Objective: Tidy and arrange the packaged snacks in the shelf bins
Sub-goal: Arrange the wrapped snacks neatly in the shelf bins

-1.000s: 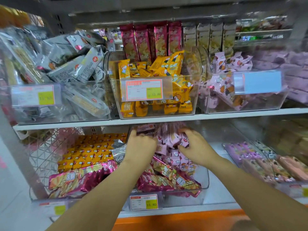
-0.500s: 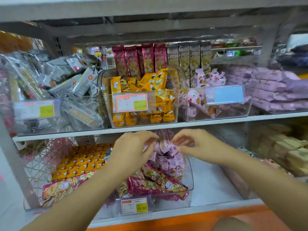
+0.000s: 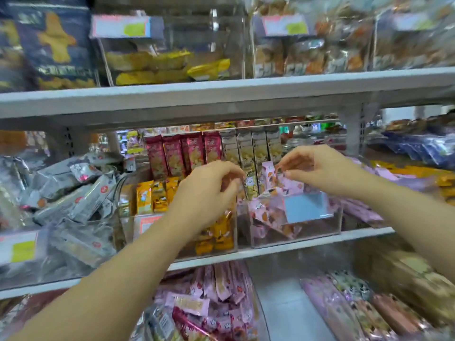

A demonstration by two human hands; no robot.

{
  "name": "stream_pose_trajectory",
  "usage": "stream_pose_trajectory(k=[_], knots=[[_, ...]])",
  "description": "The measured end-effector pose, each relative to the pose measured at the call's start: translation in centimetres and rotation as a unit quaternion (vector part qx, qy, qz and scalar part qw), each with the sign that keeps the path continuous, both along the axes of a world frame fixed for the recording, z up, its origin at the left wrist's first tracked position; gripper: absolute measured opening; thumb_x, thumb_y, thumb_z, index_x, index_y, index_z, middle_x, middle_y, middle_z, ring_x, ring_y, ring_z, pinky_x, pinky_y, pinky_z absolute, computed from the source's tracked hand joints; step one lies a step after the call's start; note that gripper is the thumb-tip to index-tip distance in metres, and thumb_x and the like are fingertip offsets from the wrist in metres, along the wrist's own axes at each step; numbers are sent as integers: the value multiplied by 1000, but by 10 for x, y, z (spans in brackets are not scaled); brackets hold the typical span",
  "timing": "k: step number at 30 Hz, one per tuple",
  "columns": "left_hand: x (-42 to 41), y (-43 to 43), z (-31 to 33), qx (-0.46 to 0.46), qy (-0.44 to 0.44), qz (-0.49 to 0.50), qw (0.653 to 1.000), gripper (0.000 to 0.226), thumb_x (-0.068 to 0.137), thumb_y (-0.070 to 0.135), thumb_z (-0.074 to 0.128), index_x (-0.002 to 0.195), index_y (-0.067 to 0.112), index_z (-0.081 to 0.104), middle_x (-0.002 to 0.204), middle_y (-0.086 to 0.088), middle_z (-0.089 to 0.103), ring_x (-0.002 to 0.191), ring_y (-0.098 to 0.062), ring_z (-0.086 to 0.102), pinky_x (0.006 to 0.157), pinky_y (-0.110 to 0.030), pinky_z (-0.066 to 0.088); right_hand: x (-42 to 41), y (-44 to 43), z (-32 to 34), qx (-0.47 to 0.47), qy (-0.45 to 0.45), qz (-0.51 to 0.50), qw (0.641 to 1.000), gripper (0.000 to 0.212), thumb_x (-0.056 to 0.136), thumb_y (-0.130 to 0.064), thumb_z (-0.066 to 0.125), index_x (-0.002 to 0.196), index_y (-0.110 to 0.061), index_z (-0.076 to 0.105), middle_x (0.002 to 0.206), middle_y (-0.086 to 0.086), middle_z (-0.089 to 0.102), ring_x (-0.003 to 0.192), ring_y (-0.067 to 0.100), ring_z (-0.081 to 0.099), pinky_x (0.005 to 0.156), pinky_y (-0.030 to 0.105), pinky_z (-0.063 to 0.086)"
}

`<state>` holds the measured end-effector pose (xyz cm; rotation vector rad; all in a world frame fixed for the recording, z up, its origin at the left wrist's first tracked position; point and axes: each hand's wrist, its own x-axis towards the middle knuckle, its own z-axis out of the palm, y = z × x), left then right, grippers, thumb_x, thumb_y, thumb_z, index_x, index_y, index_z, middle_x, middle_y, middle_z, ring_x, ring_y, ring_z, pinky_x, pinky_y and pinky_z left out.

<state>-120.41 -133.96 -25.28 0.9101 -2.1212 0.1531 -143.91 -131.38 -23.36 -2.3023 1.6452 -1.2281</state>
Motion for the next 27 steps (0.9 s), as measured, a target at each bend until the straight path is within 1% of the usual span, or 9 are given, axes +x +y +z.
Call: stream_pose_trajectory(k=[4, 7, 11, 16, 19, 22, 24, 25, 27], knots=[[-22, -33, 23, 26, -35, 3, 999, 19, 93, 26, 54, 108, 30, 66, 101, 16, 63, 97, -4, 57, 89, -29, 47, -28, -39, 14, 50, 65, -61, 995, 33, 85, -13, 69, 115, -22, 57, 110, -3, 63, 100, 12, 60, 94, 27, 48], [-36, -56, 40, 47, -49, -14, 998, 18, 94, 25, 55, 107, 29, 66, 95, 17, 62, 86, 3, 54, 78, -17, 44, -38, -59, 26, 61, 114, -65, 989, 43, 85, -14, 69, 126, -18, 55, 118, -4, 60, 107, 11, 58, 98, 23, 45], [-65, -86, 59, 90, -109, -35, 989, 18, 94, 27, 56, 109, 26, 66, 98, 13, 64, 89, -1, 58, 79, -18, 43, -56, -70, 45, 11, 132, -72, 989, 38, 84, -17, 70, 120, -22, 59, 114, -9, 62, 105, 6, 59, 98, 23, 45], [-115, -112, 69, 163, -201, -54, 964, 28, 93, 31, 59, 119, 22, 62, 111, 8, 63, 96, -5, 56, 83, -18, 41, -83, -79, 38, 35, 144, -93, 985, 37, 82, -24, 72, 118, -20, 63, 112, -7, 66, 100, 6, 62, 94, 24, 47], [-137, -124, 66, 182, -231, -59, 954, 32, 91, 29, 61, 122, 21, 60, 122, 4, 62, 96, -4, 54, 81, -15, 40, -93, -82, 30, 37, 123, -71, 989, 33, 82, -24, 71, 115, -23, 64, 108, -8, 67, 96, 1, 62, 85, 10, 46], [-149, -134, 63, 239, -247, -32, 938, 52, 89, 35, 64, 136, 26, 46, 138, 5, 49, 99, -8, 56, 76, -20, 47, -98, -81, 24, 31, 74, -43, 996, 29, 83, -20, 69, 110, -27, 64, 99, -10, 69, 90, -5, 63, 80, 8, 47], [-157, -138, 60, 301, -250, 2, 920, 73, 87, 40, 66, 147, 27, 27, 148, 4, 36, 86, -9, 57, 64, -21, 53, -98, -81, 21, 24, 62, -39, 997, 27, 85, -17, 64, 111, -25, 66, 95, -10, 70, 89, -2, 64, 83, 16, 51], [-160, -139, 59, 330, -243, 17, 912, 82, 85, 43, 66, 150, 27, 19, 152, 2, 30, 85, -10, 55, 63, -21, 55, -98, -81, 20, 19, 57, -36, 998, 27, 86, -15, 61, 111, -23, 67, 94, -9, 71, 88, 3, 66, 83, 21, 52], [-166, -141, 56, 384, -225, 43, 895, 96, 82, 47, 68, 152, 28, 6, 157, -2, 17, 100, -16, 54, 70, -24, 58, -97, -80, 19, 18, 43, -22, 999, 27, 87, -12, 57, 110, -22, 67, 92, -5, 72, 88, 13, 68, 84, 34, 53]])
